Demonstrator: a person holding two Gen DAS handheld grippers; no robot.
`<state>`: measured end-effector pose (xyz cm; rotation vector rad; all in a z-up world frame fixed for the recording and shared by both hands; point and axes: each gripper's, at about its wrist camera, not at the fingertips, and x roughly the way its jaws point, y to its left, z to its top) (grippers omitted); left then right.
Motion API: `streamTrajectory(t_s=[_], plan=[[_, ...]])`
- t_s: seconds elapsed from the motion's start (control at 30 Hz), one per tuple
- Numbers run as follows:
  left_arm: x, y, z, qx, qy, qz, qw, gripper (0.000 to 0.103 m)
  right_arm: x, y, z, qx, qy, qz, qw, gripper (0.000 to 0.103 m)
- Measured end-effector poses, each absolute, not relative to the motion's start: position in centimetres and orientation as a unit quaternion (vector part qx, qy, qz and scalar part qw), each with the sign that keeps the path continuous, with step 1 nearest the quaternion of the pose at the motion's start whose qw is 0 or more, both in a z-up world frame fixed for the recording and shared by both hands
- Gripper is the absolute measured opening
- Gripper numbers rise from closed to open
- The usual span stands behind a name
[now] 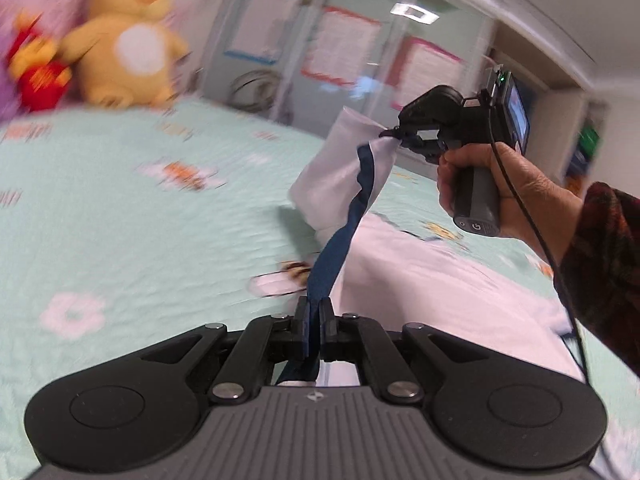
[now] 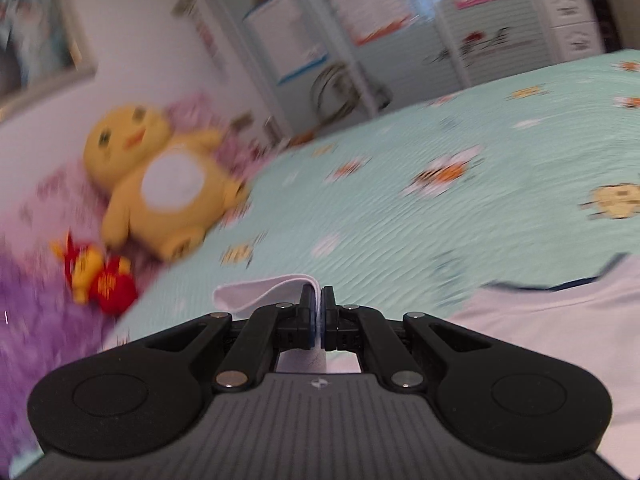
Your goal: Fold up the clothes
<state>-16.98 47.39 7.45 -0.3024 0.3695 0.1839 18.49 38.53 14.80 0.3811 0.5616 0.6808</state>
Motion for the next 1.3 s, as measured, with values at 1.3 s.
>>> streamTrajectory(t_s=[1.3], plan=[[-13.7, 45.0, 1.9, -0.244, 0.257, 0.055, 0.934, 0.031, 23.7, 37.4, 7.1, -0.002, 0.338, 0.294, 0.894, 0.022]])
